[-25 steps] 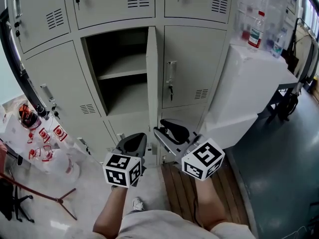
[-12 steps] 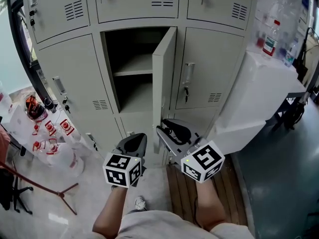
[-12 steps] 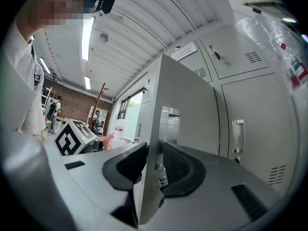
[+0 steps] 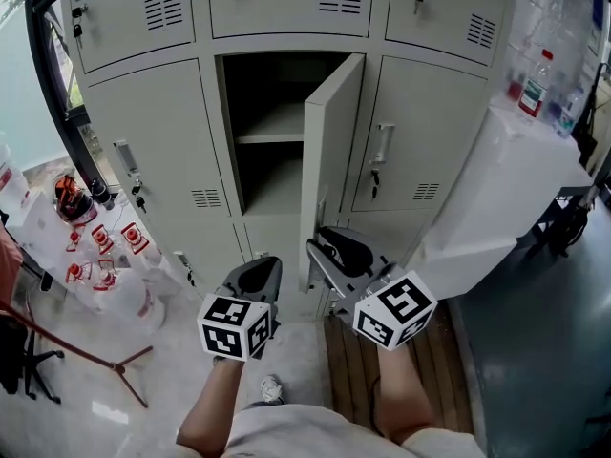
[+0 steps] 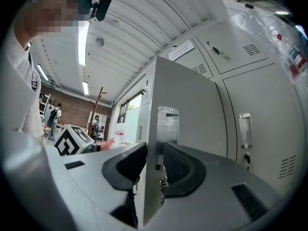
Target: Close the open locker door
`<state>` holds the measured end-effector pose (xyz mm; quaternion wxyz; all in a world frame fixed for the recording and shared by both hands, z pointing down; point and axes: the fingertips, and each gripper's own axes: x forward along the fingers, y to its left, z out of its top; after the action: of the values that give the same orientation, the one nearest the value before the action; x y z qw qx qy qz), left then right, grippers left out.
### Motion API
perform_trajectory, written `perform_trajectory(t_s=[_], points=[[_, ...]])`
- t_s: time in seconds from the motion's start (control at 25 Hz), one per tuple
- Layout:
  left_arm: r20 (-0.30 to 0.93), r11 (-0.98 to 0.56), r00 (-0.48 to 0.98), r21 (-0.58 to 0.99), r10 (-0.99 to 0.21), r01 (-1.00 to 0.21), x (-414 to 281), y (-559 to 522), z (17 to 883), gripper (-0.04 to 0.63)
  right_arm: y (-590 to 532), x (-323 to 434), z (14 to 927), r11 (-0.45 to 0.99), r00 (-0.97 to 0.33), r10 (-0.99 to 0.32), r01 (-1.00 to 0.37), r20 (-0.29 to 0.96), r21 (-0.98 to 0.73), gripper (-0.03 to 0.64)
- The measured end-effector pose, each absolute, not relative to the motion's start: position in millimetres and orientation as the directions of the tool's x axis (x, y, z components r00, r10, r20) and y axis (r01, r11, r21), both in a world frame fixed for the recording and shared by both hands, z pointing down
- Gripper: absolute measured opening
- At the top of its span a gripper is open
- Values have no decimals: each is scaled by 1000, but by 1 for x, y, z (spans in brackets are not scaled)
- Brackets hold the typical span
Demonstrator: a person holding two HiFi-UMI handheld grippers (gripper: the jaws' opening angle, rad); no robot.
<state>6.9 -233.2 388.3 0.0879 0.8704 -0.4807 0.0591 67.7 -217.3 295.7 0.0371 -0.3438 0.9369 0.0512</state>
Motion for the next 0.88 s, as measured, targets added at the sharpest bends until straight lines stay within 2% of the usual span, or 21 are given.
perform_trajectory(t_s=[0.4, 0.52, 0.88], points=[[195, -518, 528, 105, -827, -849, -5, -241, 395, 8, -222, 58, 295, 739, -744, -660, -668, -106, 87, 107], [200, -516, 527, 110, -826, -850, -8, -244, 397, 7, -225, 60, 295, 729, -732, -672, -680, -107, 79, 149], [204, -508, 521, 118, -829, -853, -14, -253, 402, 8, -234, 45, 296, 786, -784, -609, -617, -119, 43, 144]])
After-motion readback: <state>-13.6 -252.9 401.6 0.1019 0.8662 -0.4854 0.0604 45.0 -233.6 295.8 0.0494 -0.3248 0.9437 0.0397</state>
